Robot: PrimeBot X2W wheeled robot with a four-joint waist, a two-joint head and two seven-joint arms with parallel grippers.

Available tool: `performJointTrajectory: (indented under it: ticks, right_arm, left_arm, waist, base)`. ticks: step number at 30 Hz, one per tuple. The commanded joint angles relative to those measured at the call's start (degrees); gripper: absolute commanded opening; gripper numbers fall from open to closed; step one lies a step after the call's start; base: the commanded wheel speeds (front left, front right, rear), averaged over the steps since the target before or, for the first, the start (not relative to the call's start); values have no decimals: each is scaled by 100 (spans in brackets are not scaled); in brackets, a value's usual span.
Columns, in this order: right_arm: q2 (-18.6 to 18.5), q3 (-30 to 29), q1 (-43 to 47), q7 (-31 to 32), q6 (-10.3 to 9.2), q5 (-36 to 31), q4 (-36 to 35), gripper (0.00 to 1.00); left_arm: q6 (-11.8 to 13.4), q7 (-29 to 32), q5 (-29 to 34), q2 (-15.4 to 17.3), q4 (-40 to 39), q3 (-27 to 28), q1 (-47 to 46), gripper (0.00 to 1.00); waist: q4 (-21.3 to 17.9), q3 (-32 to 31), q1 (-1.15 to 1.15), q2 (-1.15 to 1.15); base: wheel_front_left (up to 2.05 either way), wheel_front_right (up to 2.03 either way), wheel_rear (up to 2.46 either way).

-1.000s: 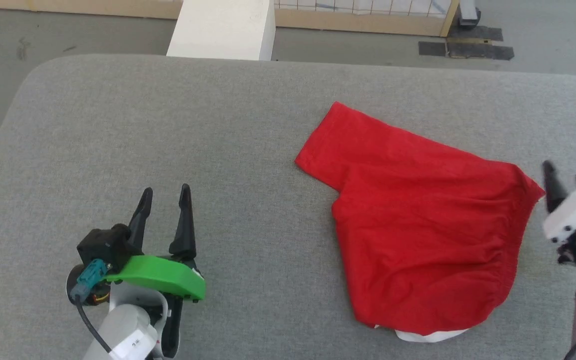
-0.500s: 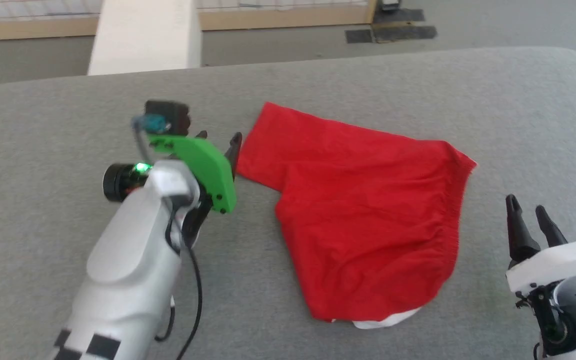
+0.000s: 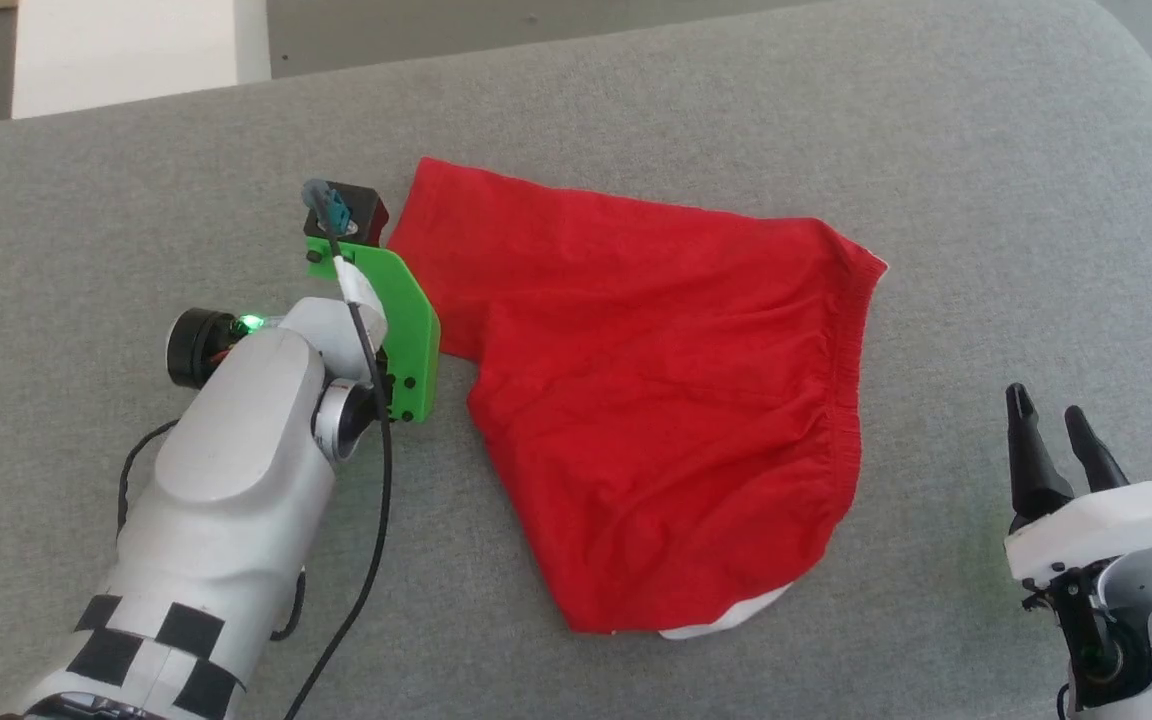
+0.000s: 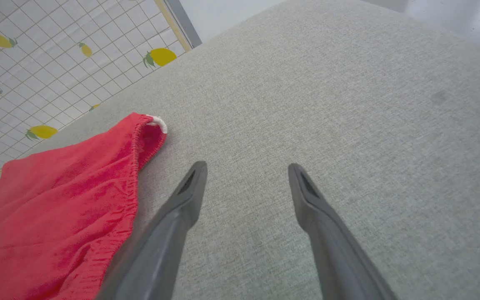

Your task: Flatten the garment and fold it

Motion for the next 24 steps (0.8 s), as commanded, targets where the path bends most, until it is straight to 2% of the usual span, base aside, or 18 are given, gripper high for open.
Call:
performJointTrajectory:
  ticks: [1,6,11,15,17,20,21,22,24]
  right_arm:
    - [3,-20,-116,-54,-8,-7,2,100]
    - [4,-11,-155,-29,-8,-95,21,100]
    - [4,-62,-88,-9,-8,-149,36,100]
    - [4,-86,19,43,-8,-204,23,100]
    - [4,-96,84,67,-8,-200,22,100]
    - [4,-83,160,102,-8,-180,-1,100]
    - [4,-88,197,118,-8,-199,-14,100]
    - [4,-74,256,165,-8,-189,-57,100]
    - [4,-54,267,200,-8,-177,-92,100]
  left_arm:
    - [-78,-94,-10,25,-2,-11,-92,0]
    - [-211,-400,-197,-106,-32,79,-79,0]
    - [-254,-1126,-642,-255,-386,538,49,0]
    - [-257,-1608,-960,-215,-987,892,547,0]
    - [-211,-1760,-855,-69,-1393,853,974,0]
    - [-41,-1796,-856,52,-2022,842,1804,0]
    - [63,-1794,-875,75,-2258,849,2156,0]
    - [310,-1681,-971,99,-2766,825,3071,0]
    - [448,-1531,-1052,84,-3022,756,3626,0]
  waist:
    - [17,29,0,0]
    - [197,-37,0,0]
    - [536,-272,0,0]
    - [874,-516,0,0]
    - [1061,-651,0,0]
    - [1298,-804,0,0]
    - [1398,-855,0,0]
    - [1605,-947,0,0]
    - [1708,-979,0,0]
  base:
    - [0,0,0]
    - [0,0,0]
    - [0,0,0]
    - [0,0,0]
    - [0,0,0]
    - [0,0,0]
    - [0,0,0]
    - [0,0,0]
    - [0,0,0]
